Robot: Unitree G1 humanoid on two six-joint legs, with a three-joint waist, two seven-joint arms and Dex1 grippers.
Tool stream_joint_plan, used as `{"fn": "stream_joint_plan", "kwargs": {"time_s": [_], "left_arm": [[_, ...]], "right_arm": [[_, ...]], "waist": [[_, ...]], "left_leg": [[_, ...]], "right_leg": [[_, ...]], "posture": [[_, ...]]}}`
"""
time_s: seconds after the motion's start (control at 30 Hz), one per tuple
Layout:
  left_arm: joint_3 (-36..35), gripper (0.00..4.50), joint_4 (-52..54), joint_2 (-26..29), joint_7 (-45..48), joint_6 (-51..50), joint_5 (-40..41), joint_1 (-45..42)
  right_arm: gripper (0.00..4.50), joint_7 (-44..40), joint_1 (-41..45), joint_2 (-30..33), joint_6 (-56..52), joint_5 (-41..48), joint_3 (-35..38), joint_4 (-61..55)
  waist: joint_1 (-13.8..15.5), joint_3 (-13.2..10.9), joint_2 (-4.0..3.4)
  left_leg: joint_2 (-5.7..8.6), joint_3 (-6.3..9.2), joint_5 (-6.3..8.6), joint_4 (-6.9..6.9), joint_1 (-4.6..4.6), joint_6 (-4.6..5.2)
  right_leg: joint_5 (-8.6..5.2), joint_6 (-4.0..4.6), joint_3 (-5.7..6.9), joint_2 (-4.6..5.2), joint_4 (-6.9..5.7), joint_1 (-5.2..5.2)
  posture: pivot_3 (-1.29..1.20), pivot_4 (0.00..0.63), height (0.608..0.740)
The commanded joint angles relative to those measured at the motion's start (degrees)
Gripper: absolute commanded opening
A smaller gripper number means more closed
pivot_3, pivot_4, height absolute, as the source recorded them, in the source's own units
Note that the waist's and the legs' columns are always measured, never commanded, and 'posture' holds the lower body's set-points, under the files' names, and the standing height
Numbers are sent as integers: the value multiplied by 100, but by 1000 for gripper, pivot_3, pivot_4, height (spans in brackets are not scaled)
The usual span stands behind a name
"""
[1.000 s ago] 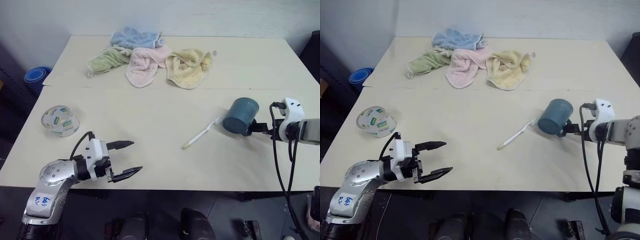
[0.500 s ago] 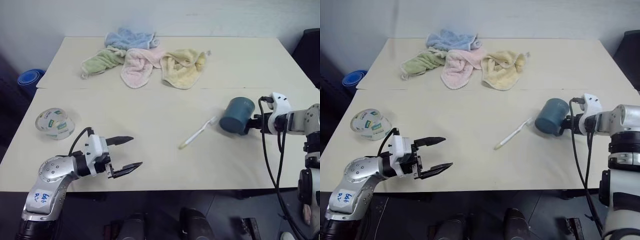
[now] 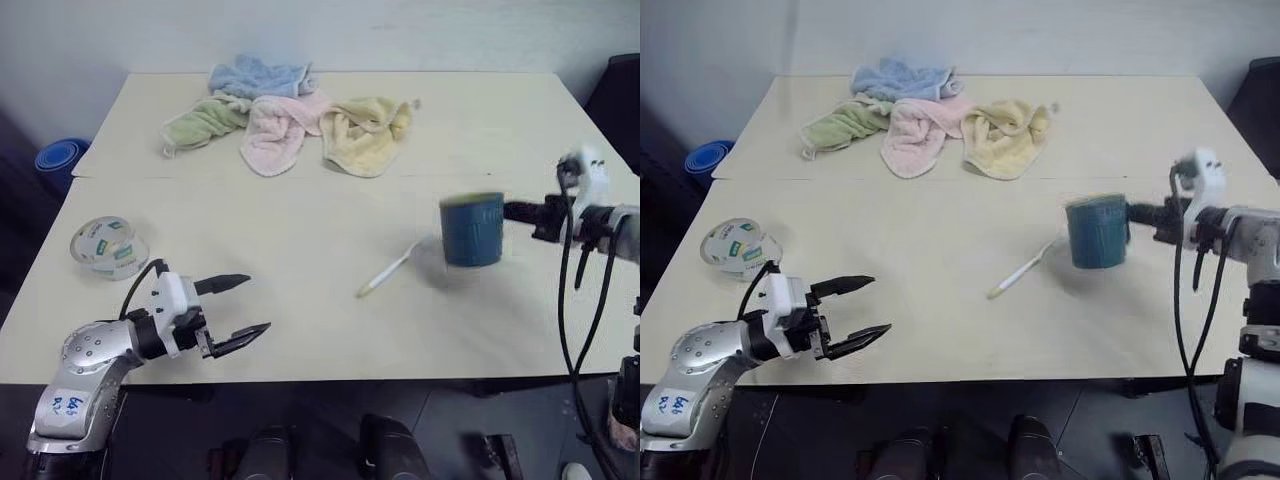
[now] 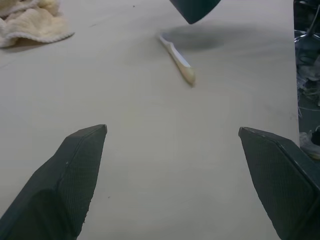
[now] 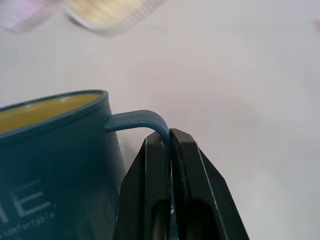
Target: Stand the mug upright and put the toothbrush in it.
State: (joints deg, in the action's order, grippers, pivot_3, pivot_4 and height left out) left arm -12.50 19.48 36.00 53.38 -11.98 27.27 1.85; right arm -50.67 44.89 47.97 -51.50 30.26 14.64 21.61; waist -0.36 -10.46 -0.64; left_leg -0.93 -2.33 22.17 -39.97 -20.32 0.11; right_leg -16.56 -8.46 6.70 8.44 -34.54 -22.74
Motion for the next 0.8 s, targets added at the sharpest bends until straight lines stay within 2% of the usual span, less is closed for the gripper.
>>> {"fn": "stream_joint_plan", "kwargs": {"time_s": [0.03,0.17,0.33,0.47,0.6,0.7,0.8], "left_arm": [[-265,4500,68,-153,-285,45,187,42],[-345,4500,-62,-340,-571,105,147,-68],[-299,4500,-115,-338,-587,107,88,-96],[-341,4500,-29,-155,-421,144,68,46],[-372,4500,-54,28,-261,184,81,187],[-389,4500,-113,81,-197,201,107,198],[-366,4500,-158,95,-175,216,98,177]], "right_arm": [[37,-84,-359,-991,1053,615,396,-1350],[37,459,-727,-2577,2758,34,-220,-2064],[37,581,-878,-3495,4626,-935,-1038,-1193],[37,516,-800,-3737,5898,-1423,-1266,-180],[37,279,-767,-3678,6266,-1421,-1264,245],[719,-156,-783,-3589,5997,-1142,-1262,209],[1668,-305,-771,-3340,5988,-1082,-1130,152]], "waist": [[-2,1,2],[-9,2,2],[40,2,3],[-41,2,4],[-144,2,3],[-165,1,2],[-154,1,1]], "left_leg": [[-2,1,0,-1,1,-1],[0,4,1,-4,3,-3],[22,23,1,-10,-2,-2],[14,22,1,-5,2,-3],[13,25,1,-1,2,-3],[7,24,1,0,3,-3],[7,24,1,-1,5,-3]], "right_leg": [[0,0,0,-1,-3,1],[1,-2,-1,1,-17,-1],[2,-3,3,13,-23,-1],[1,-3,9,7,-23,1],[1,-2,12,8,-22,1],[1,-2,13,4,-22,1],[1,-2,12,5,-23,1]], "posture": [[0,150,740],[0,150,740],[0,150,740],[0,150,740],[0,150,740],[0,150,740],[0,150,740]]}}
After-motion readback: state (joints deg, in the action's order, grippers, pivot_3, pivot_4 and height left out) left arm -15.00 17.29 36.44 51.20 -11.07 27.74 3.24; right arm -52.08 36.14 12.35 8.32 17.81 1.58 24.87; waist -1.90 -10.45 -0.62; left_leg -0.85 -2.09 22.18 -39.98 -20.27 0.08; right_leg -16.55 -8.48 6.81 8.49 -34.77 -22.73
